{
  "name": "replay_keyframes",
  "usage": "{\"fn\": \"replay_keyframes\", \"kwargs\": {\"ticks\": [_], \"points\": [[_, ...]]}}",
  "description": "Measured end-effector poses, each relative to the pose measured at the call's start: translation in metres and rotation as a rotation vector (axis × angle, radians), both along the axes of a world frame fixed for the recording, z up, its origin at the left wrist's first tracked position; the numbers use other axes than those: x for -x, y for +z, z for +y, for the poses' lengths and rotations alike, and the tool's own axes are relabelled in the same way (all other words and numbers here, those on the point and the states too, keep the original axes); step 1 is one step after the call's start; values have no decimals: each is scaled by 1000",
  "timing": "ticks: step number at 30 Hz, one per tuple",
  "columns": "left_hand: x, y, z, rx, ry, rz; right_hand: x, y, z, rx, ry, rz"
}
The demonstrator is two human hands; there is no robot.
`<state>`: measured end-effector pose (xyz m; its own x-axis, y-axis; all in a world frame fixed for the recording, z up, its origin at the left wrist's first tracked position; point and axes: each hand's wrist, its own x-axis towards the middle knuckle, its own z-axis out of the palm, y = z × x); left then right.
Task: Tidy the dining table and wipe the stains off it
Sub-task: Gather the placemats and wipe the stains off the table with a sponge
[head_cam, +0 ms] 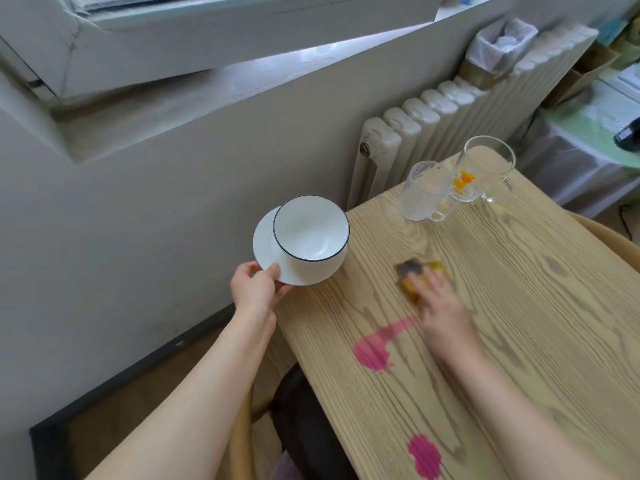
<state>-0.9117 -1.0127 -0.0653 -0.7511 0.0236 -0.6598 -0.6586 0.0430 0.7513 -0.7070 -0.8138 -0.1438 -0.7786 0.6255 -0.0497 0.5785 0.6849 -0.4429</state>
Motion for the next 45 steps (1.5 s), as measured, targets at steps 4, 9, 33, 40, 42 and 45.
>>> {"fn": "replay_keyframes", "kwargs": {"ticks": [4, 9, 33, 40, 42, 45], "points": [[-3, -5, 3, -21, -14, -11, 18, 2, 11, 18, -270, -16], [-5, -10, 20, -27, -45, -25, 48, 5, -84, 73, 162, 33], [-26, -31, 72, -45, -154, -70, -29, 10, -8, 94, -78, 10], [-22, -36, 60, 137, -264, -66, -47, 16, 13, 111, -401, -41], [-23, -32, 57, 164, -284, -47, -29, 14, -12, 117, -294, -5], [-30, -26, 52, 171, -298, -3, -4, 12, -61, 174, -17, 28]]}}
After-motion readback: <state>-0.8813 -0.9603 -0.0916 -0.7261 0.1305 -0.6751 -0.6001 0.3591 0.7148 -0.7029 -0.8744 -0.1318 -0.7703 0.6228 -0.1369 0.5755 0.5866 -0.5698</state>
